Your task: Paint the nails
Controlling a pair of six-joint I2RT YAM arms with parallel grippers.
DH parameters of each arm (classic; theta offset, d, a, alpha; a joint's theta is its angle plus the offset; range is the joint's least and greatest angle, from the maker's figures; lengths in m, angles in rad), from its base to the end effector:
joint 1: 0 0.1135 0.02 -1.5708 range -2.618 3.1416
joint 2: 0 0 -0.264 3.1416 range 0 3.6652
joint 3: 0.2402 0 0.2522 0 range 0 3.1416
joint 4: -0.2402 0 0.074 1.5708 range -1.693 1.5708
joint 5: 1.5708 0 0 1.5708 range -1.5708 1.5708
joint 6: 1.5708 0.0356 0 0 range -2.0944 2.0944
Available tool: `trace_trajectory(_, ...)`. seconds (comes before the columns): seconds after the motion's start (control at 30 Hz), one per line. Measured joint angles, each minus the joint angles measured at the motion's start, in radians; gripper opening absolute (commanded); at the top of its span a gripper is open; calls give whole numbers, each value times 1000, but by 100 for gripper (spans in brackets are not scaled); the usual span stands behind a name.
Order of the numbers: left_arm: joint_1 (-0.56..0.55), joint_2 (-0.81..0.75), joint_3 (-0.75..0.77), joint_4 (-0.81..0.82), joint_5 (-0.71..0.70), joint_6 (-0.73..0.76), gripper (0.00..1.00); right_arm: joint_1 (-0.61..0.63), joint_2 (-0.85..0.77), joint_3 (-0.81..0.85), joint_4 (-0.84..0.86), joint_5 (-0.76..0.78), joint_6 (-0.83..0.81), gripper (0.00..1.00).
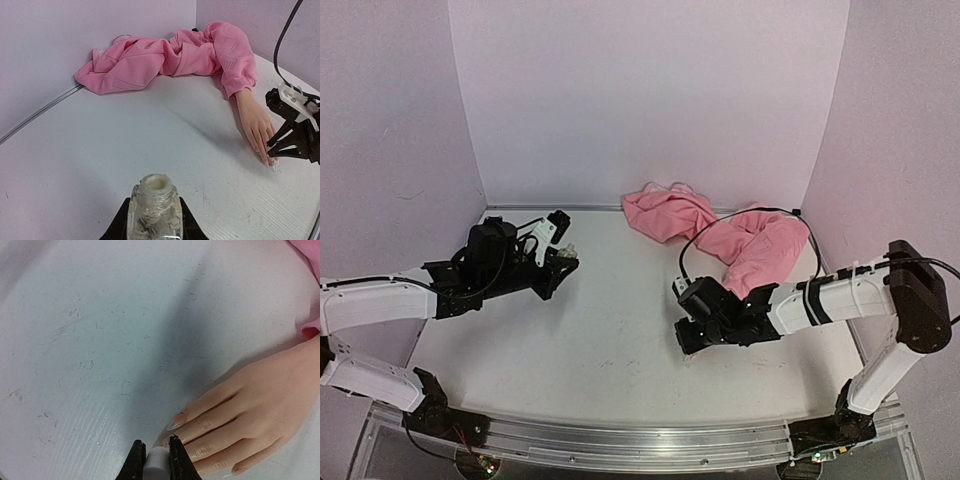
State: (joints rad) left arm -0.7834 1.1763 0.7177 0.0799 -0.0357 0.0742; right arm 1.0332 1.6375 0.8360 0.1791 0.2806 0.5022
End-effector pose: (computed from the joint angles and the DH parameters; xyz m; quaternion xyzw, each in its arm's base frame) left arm 0.1898 -0.1872 0.2621 0.3349 0.7567 -0.1810 0.5315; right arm 0.1821 0.2861 0.1796 -0.1695 0.8668 0.2245 0.4117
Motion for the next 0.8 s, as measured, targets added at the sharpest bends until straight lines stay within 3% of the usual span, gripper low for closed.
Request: trace_trajectory(0.8,0,0,0,0,0,0,0,0,23,0,0,-9,3,0)
